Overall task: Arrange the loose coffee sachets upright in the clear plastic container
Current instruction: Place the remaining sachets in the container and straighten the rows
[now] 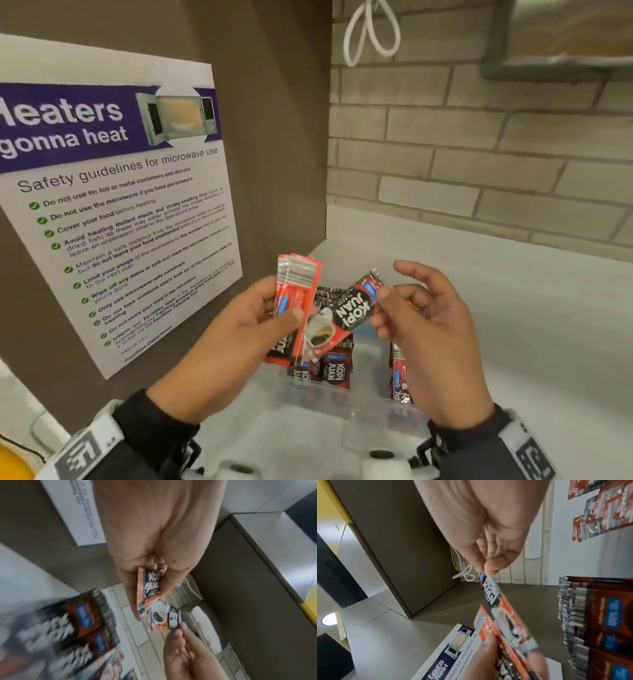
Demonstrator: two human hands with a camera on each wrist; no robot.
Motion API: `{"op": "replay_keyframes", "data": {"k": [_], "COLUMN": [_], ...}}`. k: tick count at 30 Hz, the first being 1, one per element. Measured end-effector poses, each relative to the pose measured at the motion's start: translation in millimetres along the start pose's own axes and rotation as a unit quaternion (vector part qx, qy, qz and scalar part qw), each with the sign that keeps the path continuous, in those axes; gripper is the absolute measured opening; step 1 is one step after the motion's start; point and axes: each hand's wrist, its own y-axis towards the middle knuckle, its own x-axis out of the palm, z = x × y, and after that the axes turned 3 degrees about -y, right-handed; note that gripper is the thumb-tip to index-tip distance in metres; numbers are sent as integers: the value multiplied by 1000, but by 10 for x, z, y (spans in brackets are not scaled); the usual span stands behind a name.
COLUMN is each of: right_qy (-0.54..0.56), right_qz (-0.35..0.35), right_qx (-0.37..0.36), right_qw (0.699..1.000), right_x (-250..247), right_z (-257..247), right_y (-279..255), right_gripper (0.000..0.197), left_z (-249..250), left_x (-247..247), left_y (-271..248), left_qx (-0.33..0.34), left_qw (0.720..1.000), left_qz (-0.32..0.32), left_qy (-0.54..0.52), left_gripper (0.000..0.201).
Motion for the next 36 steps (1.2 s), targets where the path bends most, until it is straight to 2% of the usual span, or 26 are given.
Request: {"op": "replay_keyframes", "data": {"k": [2,5,9,12,15,19,25,28,31,34,36], "right_qy": [9,-32,-65,-134,-229,-355,-423,-409,-384,-399,-364], "right_qz": [1,-16,3,-23,-65,-108,-160,-160,-159,-133,-97], "right_qx": [-4,-14,-50,-52,-26,-10,-1,32,67,21,-21], "right_qw": [1000,999,997,989,971,929,892,898,907,907,926], "right_x": [10,20,-64,-120,-111,-82,-26,-37,-63,-87,-53], "right_z": [-5,-2,-45,-43,76,267,361,405,376,261,161], "right_y": [-9,-26,2,25,32,28,-4,0,2,5,-15], "right_gripper": [19,14,14,15,17,19,30,24,31,31,24], "left_z": [-70,-116,-37,62,101,61,-39,-74,-94,-109,-131], "left_x": [46,90,-31,-184,-273,-292,-278,-242,-201,-164,-143], "left_y": [-65,-115,-83,-44,-29,-41,-18,-10,-24,-41,-33], "left_qx": [-22,-42,-9,16,13,10,0,-6,-4,4,5], "left_qw": [999,998,998,994,986,986,989,991,995,996,996], "left_qz": [-23,-42,26,76,102,87,82,70,54,46,39], "left_qy": [-19,-27,-48,-80,-128,-143,-125,-110,-88,-77,-84], "left_gripper": [30,31,25,20,23,31,39,38,34,32,39]}}
